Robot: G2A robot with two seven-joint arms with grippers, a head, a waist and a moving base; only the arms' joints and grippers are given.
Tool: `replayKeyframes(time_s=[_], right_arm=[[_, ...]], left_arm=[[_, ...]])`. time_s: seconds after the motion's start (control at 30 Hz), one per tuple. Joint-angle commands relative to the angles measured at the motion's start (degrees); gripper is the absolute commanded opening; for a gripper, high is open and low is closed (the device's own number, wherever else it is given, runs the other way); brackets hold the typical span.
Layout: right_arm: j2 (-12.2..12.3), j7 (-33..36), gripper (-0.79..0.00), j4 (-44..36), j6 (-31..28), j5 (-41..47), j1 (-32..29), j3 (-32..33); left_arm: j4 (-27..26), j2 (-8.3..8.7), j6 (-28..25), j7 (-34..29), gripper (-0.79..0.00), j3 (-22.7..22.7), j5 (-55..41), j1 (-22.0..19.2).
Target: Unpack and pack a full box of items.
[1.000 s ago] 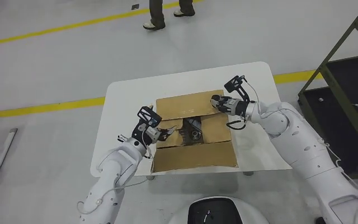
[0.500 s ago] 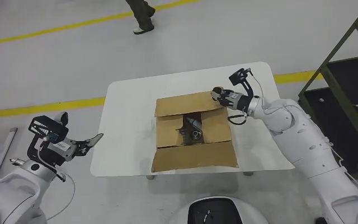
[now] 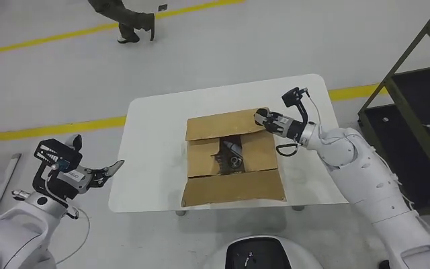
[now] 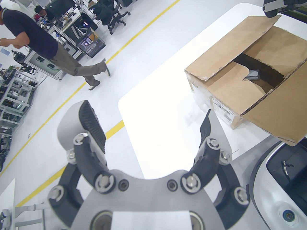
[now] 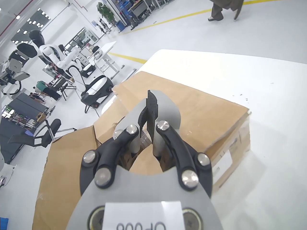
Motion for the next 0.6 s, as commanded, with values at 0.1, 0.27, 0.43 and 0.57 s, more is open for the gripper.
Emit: replayKeyframes(time_s=[0.1,0.27,0.43,0.57], right_arm=[[0.0,0.0,-0.785,0.0,0.0,0.0,0.0,0.0],[0.0,-0.3,-0.785,-1.8,1.9,-0.9,-0.4,-0.2],[-0.2,1.9,-0.785,-1.1,2.1,-0.7,0.3,-1.8],[-0.7,2.2,-0.785,1.5,3.5,-1.4,1.8,-3.9]], left_arm=[[0.0,0.0,0.0,0.0,0.0,0.0,0.0,0.0],[0.0,0.0,0.0,0.0,0.0,0.0,0.0,0.0],[0.0,0.0,0.0,0.0,0.0,0.0,0.0,0.0],[0.0,0.0,0.0,0.0,0.0,0.0,0.0,0.0]])
